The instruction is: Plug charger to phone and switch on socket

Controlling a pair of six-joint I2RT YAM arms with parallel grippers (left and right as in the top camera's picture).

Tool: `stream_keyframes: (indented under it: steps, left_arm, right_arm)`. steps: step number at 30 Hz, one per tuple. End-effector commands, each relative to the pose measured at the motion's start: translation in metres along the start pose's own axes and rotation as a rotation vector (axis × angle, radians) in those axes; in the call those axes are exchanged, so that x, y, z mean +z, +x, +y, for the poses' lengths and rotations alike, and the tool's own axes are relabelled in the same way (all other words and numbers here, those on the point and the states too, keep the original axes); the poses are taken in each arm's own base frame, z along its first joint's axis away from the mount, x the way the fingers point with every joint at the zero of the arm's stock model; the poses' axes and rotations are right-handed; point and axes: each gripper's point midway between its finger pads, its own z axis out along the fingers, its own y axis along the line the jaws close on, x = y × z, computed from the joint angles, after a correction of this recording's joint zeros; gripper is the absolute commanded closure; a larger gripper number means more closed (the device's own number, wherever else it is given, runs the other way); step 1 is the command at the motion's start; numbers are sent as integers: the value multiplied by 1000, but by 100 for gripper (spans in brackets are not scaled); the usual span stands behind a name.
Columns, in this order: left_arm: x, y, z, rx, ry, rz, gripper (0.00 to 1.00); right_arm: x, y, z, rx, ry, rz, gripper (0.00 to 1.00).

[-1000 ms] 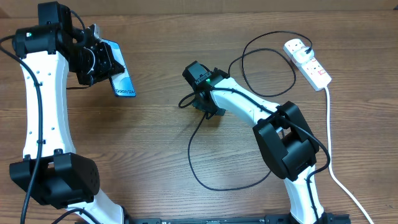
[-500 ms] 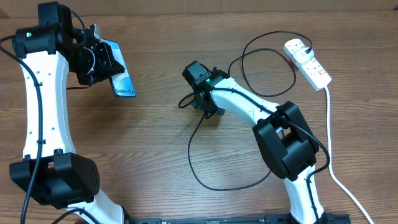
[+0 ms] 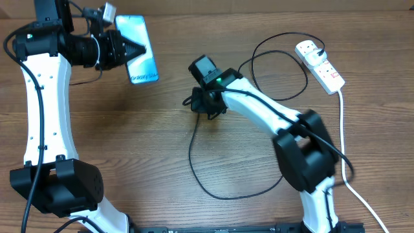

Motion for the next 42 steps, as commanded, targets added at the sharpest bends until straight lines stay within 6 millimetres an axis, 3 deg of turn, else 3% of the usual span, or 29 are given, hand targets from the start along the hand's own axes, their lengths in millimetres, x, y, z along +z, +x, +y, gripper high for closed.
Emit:
stream_keyframes:
  steps: [1, 5, 12, 17, 26, 35, 42]
  left_arm:
    - [-15, -9, -50, 108, 293, -38, 96]
    - [-22, -14, -67, 149, 398, -56, 96]
    - [-34, -16, -91, 190, 543, -57, 96]
    - [-34, -15, -92, 180, 554, -52, 96]
    - [-30, -7, -98, 150, 574, -20, 96]
    - [-5, 4, -93, 117, 470, 30, 96]
    - [-3, 6, -95, 133, 473, 32, 96]
  right_arm:
    - [-111, -8, 67, -248, -289, -122, 96]
    - [-170, 18, 90, -410, -416, -143, 96]
    - [-214, 53, 108, -508, -467, -169, 96]
    - [-221, 63, 124, -551, -501, -186, 96]
    - [-231, 53, 138, -538, -540, -255, 96]
    - [-235, 44, 135, -526, -508, -298, 96]
    - [-241, 44, 137, -530, -510, -304, 96]
